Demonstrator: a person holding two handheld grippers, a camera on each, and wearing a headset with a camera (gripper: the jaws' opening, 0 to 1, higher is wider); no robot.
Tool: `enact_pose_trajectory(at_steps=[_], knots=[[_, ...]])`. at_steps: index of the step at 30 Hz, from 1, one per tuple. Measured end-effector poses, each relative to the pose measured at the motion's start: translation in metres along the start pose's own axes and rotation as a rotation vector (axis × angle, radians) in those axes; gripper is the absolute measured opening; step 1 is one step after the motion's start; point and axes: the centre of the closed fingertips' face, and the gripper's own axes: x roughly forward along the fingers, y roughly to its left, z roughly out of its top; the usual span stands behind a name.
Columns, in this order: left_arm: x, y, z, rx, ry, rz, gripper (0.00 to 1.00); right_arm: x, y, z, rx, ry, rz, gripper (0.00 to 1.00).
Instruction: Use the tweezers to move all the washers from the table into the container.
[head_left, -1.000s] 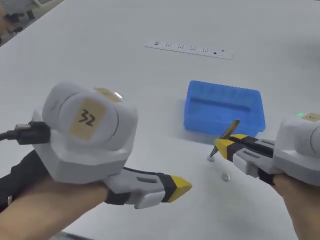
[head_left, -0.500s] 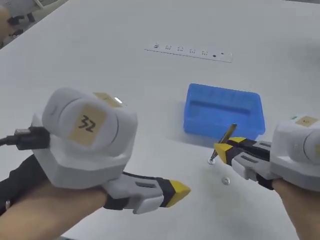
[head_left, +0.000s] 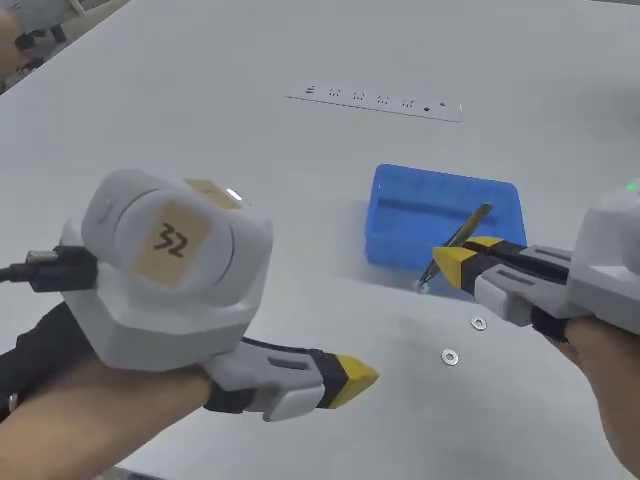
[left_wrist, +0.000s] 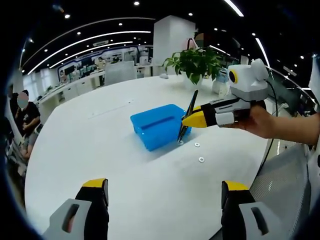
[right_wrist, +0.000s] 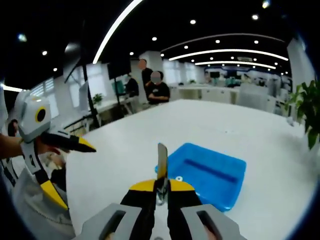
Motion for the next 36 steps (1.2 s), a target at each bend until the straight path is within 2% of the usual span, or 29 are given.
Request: enact_pose_trajectory(at_steps=[3, 9, 16, 25, 36], knots=[[0.0, 0.0, 0.0, 0.0, -0.001, 0.001, 0.96, 0.0, -0.004, 0.011, -0.014, -0.02, -0.011, 0.04], [0.0, 0.0, 0.0, -0.002, 0.0, 0.001, 0.96, 0.007, -0.018, 0.021, -0.082, -0.021, -0.05, 0.04], [0.001, 0.0, 0.0, -0.001, 0.003, 0.003, 0.95, 0.018, -0.034, 0.026, -0.059, -0.044, -0.087, 0.04], [0.002, 0.0, 0.0, -0.002, 0.005, -0.002, 0.95, 0.041, -0.054, 0.005, -0.049, 0.009, -0.121, 0.04], [0.004, 0.002, -0.003, 0.003, 0.013, 0.001, 0.95, 0.054, -0.064, -0.011, -0.007, 0.033, -0.12, 0.04]])
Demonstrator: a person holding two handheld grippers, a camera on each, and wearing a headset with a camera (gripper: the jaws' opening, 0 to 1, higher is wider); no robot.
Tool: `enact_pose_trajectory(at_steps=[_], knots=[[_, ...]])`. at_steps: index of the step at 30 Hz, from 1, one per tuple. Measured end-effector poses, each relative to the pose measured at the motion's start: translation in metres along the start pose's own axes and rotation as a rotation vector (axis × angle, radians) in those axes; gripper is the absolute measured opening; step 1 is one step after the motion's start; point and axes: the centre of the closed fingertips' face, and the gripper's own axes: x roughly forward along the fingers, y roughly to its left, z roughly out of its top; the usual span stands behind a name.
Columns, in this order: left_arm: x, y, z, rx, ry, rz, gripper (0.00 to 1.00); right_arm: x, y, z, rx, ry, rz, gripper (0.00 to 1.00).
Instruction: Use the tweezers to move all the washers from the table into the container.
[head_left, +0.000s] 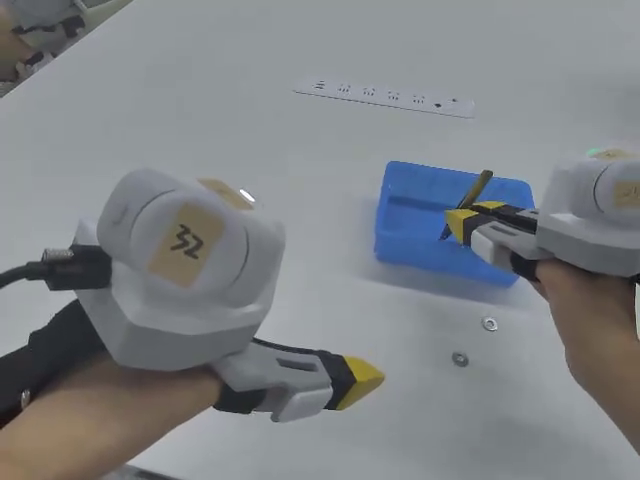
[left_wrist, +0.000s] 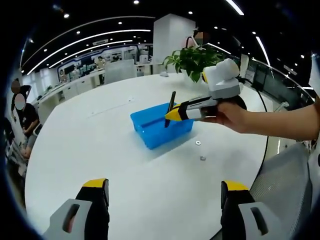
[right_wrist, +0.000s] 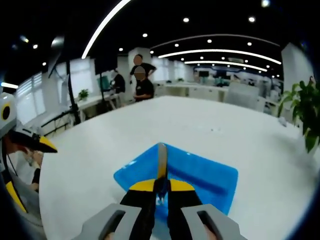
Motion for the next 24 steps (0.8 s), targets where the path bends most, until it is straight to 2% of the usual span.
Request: enact_pose_trajectory(at_steps=[7, 14, 19, 22, 24], knots=[[0.001, 0.0, 0.0, 0.001, 0.001, -0.001, 0.94, 0.003, -0.001, -0.007, 0.003, 0.017, 0.002, 0.04], [0.001, -0.001, 0.002, 0.005, -0.003, -0.001, 0.94, 0.0, 0.0, -0.005, 0.015, 0.014, 0.006, 0.05], [-0.001, -0.002, 0.004, 0.009, -0.009, 0.0, 0.94, -0.012, 0.001, 0.011, 0.018, -0.035, 0.0, 0.05], [-0.001, -0.002, 0.004, 0.009, -0.007, 0.001, 0.94, -0.028, 0.006, 0.023, 0.012, -0.064, -0.001, 0.05], [-0.001, -0.001, 0.003, 0.012, -0.005, 0.003, 0.94, -0.043, 0.015, 0.027, 0.01, -0.08, 0.0, 0.04]])
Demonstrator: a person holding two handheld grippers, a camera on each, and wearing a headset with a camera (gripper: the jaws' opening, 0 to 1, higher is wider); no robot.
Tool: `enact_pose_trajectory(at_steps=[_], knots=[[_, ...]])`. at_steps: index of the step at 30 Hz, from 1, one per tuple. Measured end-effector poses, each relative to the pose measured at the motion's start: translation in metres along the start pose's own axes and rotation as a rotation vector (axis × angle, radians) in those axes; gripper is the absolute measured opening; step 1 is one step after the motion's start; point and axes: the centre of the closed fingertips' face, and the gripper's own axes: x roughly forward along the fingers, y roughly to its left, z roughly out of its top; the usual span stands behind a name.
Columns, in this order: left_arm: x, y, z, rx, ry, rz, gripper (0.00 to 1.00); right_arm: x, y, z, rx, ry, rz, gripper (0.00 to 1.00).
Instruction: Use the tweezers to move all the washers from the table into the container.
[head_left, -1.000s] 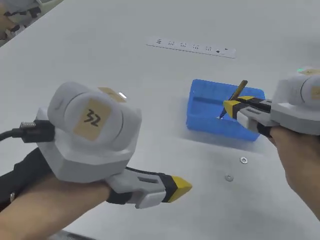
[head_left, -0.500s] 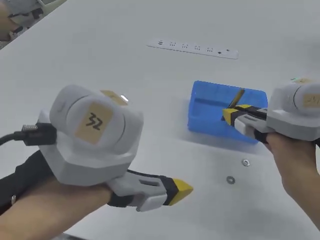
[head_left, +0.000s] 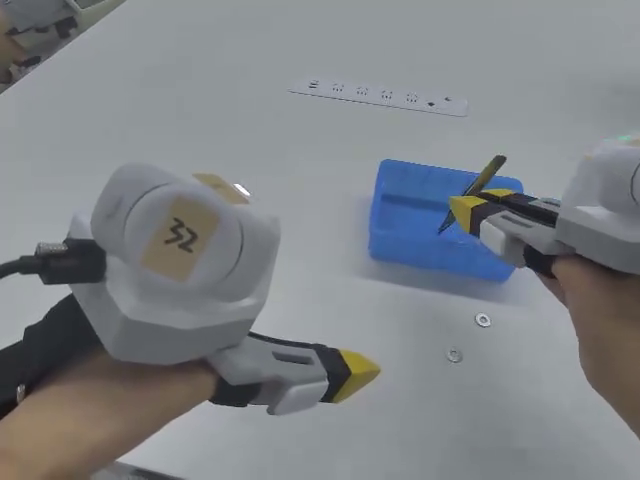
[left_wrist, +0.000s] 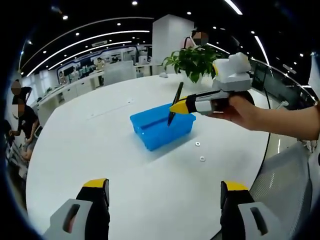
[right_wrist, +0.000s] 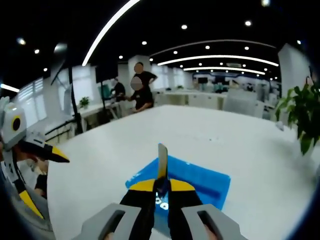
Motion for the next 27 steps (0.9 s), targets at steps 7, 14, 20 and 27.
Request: enact_pose_trajectory(at_steps=[7, 14, 20, 27], knots=[[-0.002, 0.002, 0.0, -0.005, -0.001, 0.009, 0.94, -0.03, 0.015, -0.006, -0.035, 0.004, -0.008, 0.04], [-0.004, 0.003, 0.002, -0.002, -0.009, 0.015, 0.94, -0.045, 0.025, -0.036, -0.029, 0.069, 0.005, 0.04], [-0.004, 0.006, 0.002, -0.005, -0.012, 0.024, 0.94, -0.05, 0.032, -0.061, -0.027, 0.13, 0.016, 0.04], [-0.006, 0.008, 0.0, -0.009, -0.012, 0.029, 0.94, -0.048, 0.038, -0.076, -0.028, 0.176, 0.041, 0.04]])
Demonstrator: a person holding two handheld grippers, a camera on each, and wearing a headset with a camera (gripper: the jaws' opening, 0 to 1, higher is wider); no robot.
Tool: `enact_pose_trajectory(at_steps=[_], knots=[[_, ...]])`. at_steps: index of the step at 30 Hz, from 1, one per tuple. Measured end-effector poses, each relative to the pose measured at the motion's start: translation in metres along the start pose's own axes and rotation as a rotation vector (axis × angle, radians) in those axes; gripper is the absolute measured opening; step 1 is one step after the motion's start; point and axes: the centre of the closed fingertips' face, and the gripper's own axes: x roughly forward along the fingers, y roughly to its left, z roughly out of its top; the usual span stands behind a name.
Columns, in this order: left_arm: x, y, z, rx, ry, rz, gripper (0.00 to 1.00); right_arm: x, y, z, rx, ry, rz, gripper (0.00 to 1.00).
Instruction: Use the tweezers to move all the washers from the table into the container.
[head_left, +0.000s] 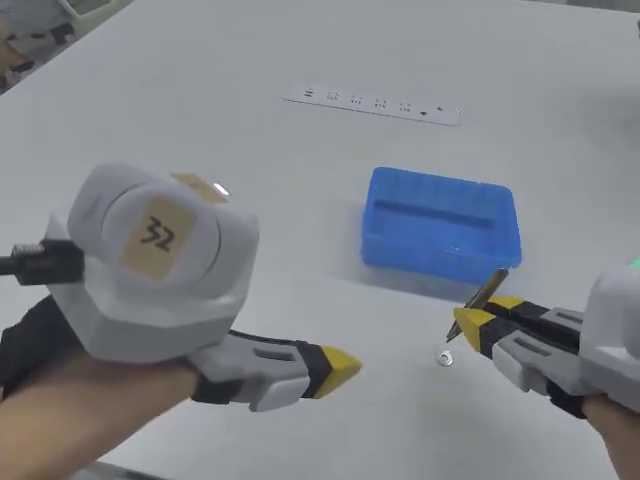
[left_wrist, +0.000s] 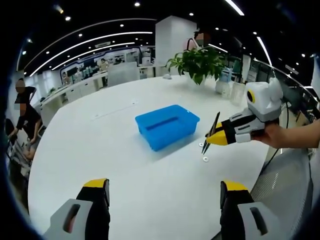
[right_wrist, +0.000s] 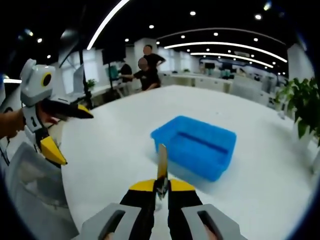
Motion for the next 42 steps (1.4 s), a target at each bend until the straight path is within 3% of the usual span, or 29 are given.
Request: enact_pose_trajectory(at_steps=[18, 42], knots=[[-0.0001, -0.0003, -0.0015, 0.008, 0.006, -0.001, 0.93, -0.0001, -0.0039, -0.0082, 0.074, 0.024, -0.004, 0.05], [-0.0014, -0.0011, -0.0038, 0.008, 0.013, 0.002, 0.92, -0.0008, -0.0013, -0.0091, 0.025, 0.015, -0.009, 0.05]])
